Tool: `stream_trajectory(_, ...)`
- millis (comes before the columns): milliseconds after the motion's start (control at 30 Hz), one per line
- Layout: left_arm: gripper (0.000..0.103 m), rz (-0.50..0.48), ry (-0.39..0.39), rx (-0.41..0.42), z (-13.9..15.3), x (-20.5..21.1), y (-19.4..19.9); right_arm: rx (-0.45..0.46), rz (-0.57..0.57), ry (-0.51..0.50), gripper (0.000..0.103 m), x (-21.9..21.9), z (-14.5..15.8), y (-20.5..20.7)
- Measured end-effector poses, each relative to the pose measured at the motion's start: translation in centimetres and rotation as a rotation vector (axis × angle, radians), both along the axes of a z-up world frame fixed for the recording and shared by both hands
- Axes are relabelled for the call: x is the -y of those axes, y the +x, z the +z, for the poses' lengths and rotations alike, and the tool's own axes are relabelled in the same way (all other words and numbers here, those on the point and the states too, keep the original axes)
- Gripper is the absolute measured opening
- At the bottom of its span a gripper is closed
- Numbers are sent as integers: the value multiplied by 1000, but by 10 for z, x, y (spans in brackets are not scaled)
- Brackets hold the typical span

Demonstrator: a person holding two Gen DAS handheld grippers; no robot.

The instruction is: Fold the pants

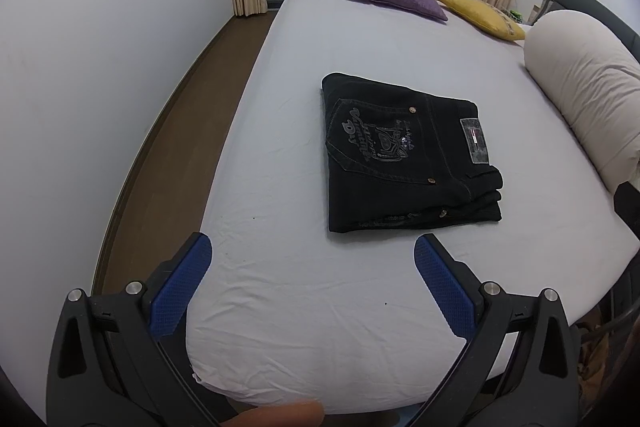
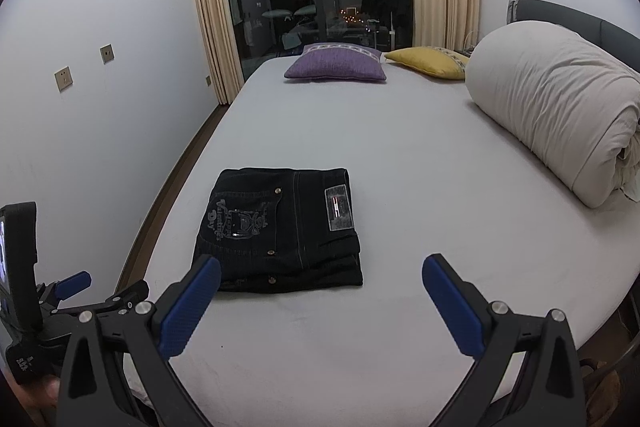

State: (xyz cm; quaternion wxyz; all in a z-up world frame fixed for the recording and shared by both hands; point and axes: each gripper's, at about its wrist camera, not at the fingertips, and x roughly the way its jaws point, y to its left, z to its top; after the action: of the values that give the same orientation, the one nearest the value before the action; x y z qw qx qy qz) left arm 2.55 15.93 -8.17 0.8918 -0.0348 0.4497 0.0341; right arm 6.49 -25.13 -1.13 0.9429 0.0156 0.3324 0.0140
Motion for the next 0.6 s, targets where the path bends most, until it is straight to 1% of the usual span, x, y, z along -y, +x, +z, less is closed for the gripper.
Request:
stream_trajectory(267, 103, -1, -1, 1, -1, 1, 0, -34, 7, 0, 103, -2, -6, 2)
stream_trajectory(600, 103, -3, -2, 1, -2, 1, 0, -51, 8, -2, 103, -3, -9, 2)
